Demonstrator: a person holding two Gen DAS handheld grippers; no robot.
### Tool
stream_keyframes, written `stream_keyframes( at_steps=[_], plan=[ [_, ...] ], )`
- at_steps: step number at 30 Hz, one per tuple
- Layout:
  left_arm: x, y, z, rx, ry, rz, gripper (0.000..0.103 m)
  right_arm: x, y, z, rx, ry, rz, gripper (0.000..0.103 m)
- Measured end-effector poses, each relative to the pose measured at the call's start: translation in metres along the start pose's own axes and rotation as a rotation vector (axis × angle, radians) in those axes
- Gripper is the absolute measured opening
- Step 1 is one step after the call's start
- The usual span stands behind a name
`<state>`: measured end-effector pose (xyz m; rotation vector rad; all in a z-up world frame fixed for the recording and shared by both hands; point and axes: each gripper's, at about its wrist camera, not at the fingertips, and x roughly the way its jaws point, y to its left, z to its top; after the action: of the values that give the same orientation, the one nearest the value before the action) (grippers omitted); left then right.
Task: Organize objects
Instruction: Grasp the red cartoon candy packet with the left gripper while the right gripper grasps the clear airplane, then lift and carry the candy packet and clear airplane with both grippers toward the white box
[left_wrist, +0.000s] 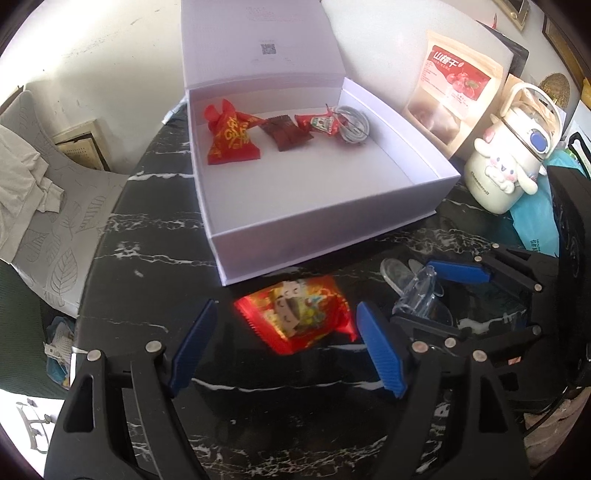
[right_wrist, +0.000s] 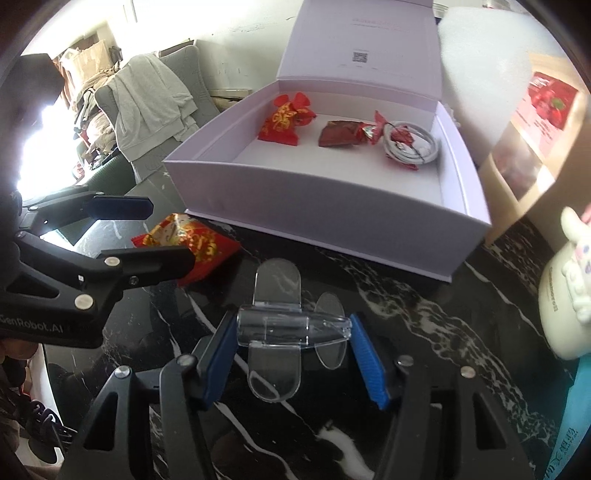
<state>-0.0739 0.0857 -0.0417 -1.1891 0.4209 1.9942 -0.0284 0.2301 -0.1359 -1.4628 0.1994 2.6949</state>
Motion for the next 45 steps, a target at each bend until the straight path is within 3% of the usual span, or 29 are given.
stream_keyframes(
  at_steps=[8,13,15,21,29,45],
  plan=[
    [0.025,-0.006,0.002,-0.027,0.042,0.003,0.078,-0.008,-0.016,-0.011,0.038,-0.002,-0.024,0.061],
    [0.025,0.004,0.001,-0.082,0.011,-0.013,0.057,-0.011,-0.017,-0.016,0.045,-0.005,-0.03,0.061],
    [0.024,0.005,-0.001,-0.083,0.007,-0.021,0.055,-0.012,-0.016,-0.018,0.044,-0.007,-0.03,0.061],
    [0.014,-0.002,-0.016,-0.052,0.009,-0.024,0.054,-0.016,-0.008,-0.025,0.017,-0.006,-0.035,0.061],
    [-0.013,-0.019,-0.049,0.034,-0.002,0.071,0.054,-0.023,0.014,-0.041,-0.023,0.001,0.009,0.061],
    [-0.036,-0.026,-0.089,0.017,0.005,0.065,0.054,-0.042,0.041,-0.062,-0.05,-0.02,0.041,0.061]
  ],
)
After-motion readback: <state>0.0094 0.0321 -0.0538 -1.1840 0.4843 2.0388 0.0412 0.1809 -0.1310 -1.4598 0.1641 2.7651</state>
